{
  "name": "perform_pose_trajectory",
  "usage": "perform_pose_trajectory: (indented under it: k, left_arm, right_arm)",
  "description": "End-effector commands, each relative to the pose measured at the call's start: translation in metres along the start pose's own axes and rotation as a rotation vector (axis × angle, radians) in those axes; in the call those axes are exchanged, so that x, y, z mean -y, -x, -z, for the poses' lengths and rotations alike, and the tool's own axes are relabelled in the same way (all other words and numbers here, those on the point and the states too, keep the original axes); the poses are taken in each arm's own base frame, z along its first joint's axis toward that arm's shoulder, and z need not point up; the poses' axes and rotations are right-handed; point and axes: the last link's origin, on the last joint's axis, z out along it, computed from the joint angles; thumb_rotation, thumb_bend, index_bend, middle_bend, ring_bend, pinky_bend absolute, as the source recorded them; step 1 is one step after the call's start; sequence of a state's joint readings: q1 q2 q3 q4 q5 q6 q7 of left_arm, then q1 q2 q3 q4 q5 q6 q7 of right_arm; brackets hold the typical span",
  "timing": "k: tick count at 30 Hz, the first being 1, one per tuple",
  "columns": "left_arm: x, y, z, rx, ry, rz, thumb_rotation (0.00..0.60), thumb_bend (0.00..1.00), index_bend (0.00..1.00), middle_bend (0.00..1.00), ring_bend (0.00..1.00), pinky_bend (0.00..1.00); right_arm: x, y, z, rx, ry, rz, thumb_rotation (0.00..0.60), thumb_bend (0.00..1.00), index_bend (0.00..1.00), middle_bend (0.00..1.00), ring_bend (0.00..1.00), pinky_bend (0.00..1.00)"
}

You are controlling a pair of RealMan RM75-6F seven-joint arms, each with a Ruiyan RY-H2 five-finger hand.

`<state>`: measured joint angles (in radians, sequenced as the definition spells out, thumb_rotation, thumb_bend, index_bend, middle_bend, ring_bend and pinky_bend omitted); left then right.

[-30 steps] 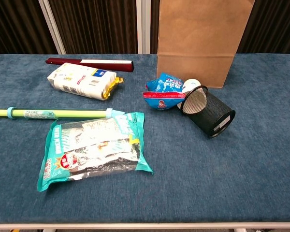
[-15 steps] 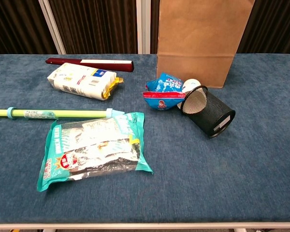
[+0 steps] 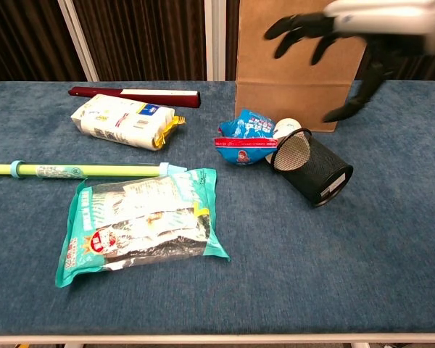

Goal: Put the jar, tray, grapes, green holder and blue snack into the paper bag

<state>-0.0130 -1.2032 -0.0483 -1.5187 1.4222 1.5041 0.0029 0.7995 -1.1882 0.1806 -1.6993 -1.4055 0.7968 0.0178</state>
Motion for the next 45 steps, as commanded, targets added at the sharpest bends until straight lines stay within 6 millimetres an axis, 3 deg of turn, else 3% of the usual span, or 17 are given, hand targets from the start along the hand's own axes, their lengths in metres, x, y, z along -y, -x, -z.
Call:
perform_pose_trajectory:
  k: [1,6,11,22,29,32,36,39,45]
  left_arm:
    - [0.000,0.000,-0.001,0.001,-0.002,0.003,0.600,0.10,0.32,0.24,0.23,0.23]
    - [0.001,0.000,-0.003,-0.001,0.001,0.001,0.600,0.09,0.32,0.24,0.23,0.22]
    - [0.002,-0.001,-0.004,-0.001,0.001,0.001,0.600,0.10,0.32,0.24,0.24,0.23]
    - [0.005,0.003,-0.003,0.006,-0.006,0.009,0.600,0.09,0.32,0.24,0.24,0.23]
    - [0.006,0.007,-0.004,0.019,-0.008,0.011,0.600,0.09,0.32,0.24,0.23,0.23]
    - [0.007,0.006,-0.005,0.017,-0.009,0.012,0.600,0.09,0.32,0.24,0.23,0.23]
    - [0.007,0.007,-0.006,0.020,-0.009,0.011,0.600,0.10,0.32,0.24,0.23,0.23]
    - [0.007,0.007,-0.006,0.022,-0.010,0.011,0.600,0.09,0.32,0.24,0.23,0.23]
    - [0.006,0.009,-0.008,0.028,-0.009,0.013,0.600,0.10,0.32,0.24,0.24,0.23]
  right_arm:
    - [0.029,0.023,-0.071,0.071,0.008,0.071,0.600,0.05,0.00,0.09,0.00,0.19]
    - [0.034,0.047,-0.108,0.102,0.092,0.108,0.600,0.05,0.00,0.08,0.00,0.19]
    - [0.034,0.059,-0.131,0.132,0.170,0.109,0.600,0.05,0.00,0.08,0.00,0.18]
    - [0.031,0.070,-0.127,0.212,0.229,0.103,0.600,0.05,0.00,0.07,0.00,0.18]
    - [0.020,0.078,-0.128,0.228,0.294,0.135,0.600,0.15,0.00,0.12,0.00,0.25]
    - [0.017,0.081,-0.132,0.207,0.317,0.141,0.600,0.23,0.10,0.19,0.06,0.40]
    - [0.018,0.085,-0.136,0.166,0.309,0.132,0.600,0.41,0.40,0.33,0.23,0.67]
    - [0.021,0.084,-0.135,0.129,0.284,0.111,0.600,0.49,0.53,0.40,0.31,0.77]
    - [0.031,0.072,-0.126,0.065,0.194,0.059,0.600,0.53,0.63,0.46,0.38,0.82]
